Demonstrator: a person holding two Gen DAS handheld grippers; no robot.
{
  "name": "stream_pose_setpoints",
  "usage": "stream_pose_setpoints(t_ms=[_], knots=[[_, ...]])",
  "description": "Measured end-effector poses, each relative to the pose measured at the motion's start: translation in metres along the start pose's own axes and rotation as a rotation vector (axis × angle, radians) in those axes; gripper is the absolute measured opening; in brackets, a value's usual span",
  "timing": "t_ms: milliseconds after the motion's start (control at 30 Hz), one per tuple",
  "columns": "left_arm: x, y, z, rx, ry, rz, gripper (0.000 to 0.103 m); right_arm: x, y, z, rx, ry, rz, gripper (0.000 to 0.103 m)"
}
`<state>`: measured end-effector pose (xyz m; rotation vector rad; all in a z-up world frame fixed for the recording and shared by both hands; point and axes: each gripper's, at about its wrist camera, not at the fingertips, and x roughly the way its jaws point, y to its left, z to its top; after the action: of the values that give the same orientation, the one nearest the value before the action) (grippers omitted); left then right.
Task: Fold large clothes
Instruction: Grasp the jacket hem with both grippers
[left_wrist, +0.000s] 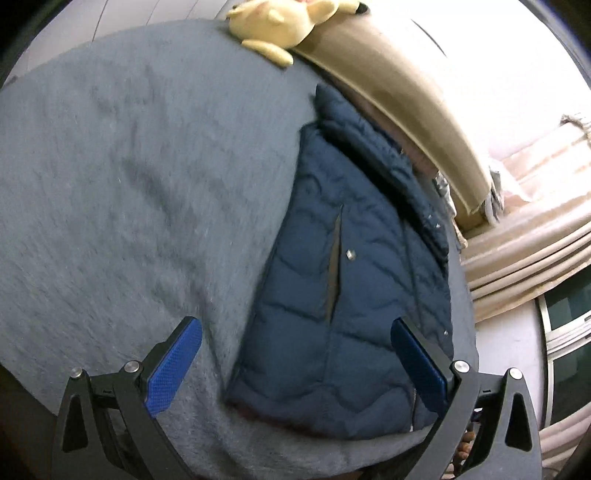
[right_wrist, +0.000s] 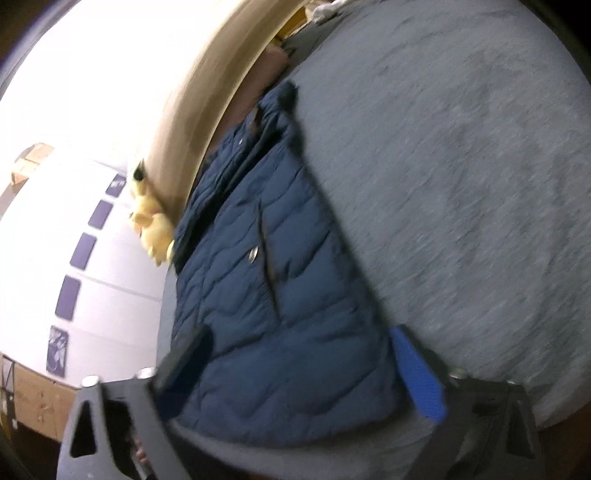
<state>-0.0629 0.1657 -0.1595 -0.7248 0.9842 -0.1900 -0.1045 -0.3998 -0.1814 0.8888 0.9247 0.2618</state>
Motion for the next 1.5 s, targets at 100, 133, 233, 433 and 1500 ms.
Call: stream_pose_setpoints(t_ms=[100, 133, 233, 433, 1500], knots=[[0.011, -0.002, -0.002, 0.014, 0.022, 0.003, 0.102, 0.001, -0.004, -0.004, 0.014, 0.012, -0.005, 0.07], [0.012, -0.004, -0.003, 0.023, 0.031, 0.002, 0.101, 0.002, -0.007, -0.004, 0.024, 0.017, -0.008, 0.064], [0.012, -0.013, -0.006, 0.061, 0.044, -0.004, 0.092, 0.0, -0.008, -0.004, 0.039, 0.026, 0.013, 0.052], [0.022, -0.01, -0.013, 0.082, 0.074, 0.043, 0.092, 0.007, -0.006, -0.003, 0.011, 0.053, -0.02, 0.049], [0.027, -0.018, -0.027, 0.208, 0.077, 0.186, 0.038, 0.017, -0.012, -0.002, 0.0, 0.086, 0.018, 0.028]])
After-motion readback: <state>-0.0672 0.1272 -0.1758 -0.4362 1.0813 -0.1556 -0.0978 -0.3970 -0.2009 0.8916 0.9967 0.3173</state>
